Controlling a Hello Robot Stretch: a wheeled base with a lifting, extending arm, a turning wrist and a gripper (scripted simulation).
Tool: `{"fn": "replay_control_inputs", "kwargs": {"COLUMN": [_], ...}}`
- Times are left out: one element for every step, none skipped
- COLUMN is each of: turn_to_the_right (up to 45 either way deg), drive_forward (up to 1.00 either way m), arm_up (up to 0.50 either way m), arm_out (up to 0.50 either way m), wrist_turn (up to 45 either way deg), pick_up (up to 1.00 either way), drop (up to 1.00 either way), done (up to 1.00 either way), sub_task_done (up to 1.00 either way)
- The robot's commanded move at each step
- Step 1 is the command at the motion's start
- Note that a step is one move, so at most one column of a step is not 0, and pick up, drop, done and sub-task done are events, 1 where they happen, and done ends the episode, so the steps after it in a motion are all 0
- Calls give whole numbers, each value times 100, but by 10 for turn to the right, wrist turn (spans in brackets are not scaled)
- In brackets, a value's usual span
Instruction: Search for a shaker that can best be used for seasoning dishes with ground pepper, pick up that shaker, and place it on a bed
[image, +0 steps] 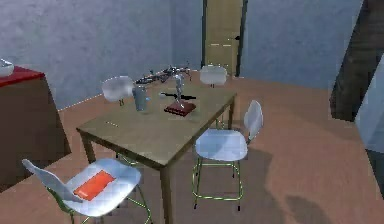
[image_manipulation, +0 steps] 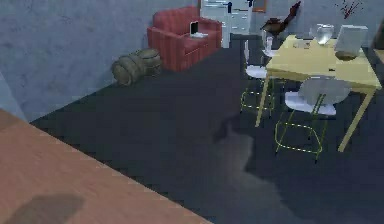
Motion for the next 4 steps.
{"fn": "replay_control_inputs", "kwargs": {"turn_to_the_right": [-450,-270,-30,-210], "drive_forward": [0,0,0,0], "arm_up": [0,0,0,0], "arm_out": [0,0,0,0], "wrist_turn": [0,0,0,0], "pick_up": [0,0,0,0], "drop": [0,0,0,0], "done": [0,0,0,0], "sub_task_done": [0,0,0,0]}}
